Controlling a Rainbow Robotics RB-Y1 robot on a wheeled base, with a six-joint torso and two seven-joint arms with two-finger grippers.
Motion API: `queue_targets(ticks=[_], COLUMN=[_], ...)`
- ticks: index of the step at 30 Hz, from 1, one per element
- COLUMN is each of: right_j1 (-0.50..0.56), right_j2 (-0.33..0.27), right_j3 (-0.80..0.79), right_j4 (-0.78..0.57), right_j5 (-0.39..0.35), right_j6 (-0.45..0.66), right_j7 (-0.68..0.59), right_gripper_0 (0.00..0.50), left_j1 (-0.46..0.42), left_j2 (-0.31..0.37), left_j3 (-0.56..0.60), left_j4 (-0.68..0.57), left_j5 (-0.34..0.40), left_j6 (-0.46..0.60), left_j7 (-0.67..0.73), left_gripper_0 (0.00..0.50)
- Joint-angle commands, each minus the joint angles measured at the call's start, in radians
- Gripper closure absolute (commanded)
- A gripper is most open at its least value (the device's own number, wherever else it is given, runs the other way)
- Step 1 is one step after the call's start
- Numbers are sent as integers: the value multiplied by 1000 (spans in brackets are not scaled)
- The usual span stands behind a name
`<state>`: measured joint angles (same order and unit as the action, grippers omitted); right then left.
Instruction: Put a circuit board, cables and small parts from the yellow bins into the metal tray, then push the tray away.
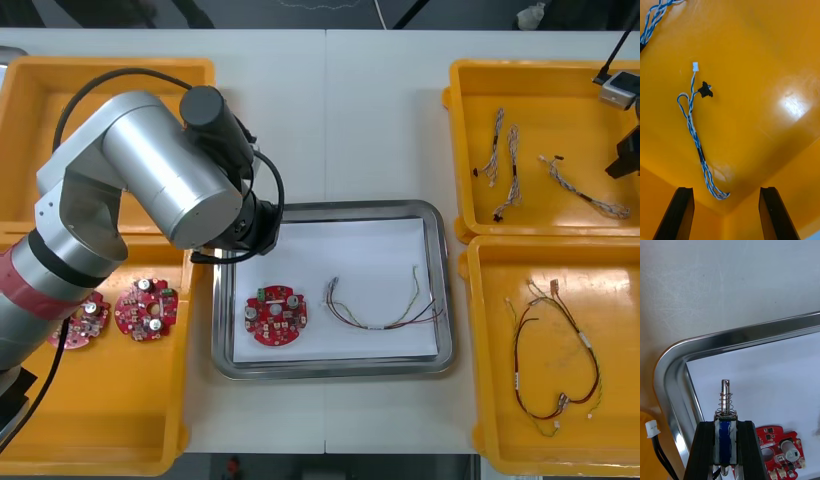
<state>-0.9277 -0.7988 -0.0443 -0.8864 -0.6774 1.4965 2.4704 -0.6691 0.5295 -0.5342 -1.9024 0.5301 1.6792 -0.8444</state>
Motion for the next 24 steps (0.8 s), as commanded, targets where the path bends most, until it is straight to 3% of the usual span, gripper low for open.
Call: queue_targets(ticks=[1,11,13,15,17,24], right_j1=[36,102,112,121,127,148], right_j2=[20,32,35,41,43,53], right_j3=[-20,76,83,84,84,84], right_j4=[-14,-14,-14,-14,-14,-14], right_j5=[-10,-22,-24,-19,-24,-28], right_j6=[-48,-168,-183,-185,-185,-191], right_j7=[36,41,42,41,41,39], right_gripper_0=[0,0,0,0,0,0], left_j1=[0,0,0,0,2,2], left_j2=[-29,-43,-43,-43,-43,-39], left_j3=[-33,-92,-95,-98,-96,-96], left_j4=[33,123,121,121,120,95], left_j5=[-30,-74,-74,-70,-68,-56], left_j6=[-41,-134,-133,-134,-133,-133], left_j7=[51,61,64,70,73,91], left_gripper_0=[499,495,472,175,0,0])
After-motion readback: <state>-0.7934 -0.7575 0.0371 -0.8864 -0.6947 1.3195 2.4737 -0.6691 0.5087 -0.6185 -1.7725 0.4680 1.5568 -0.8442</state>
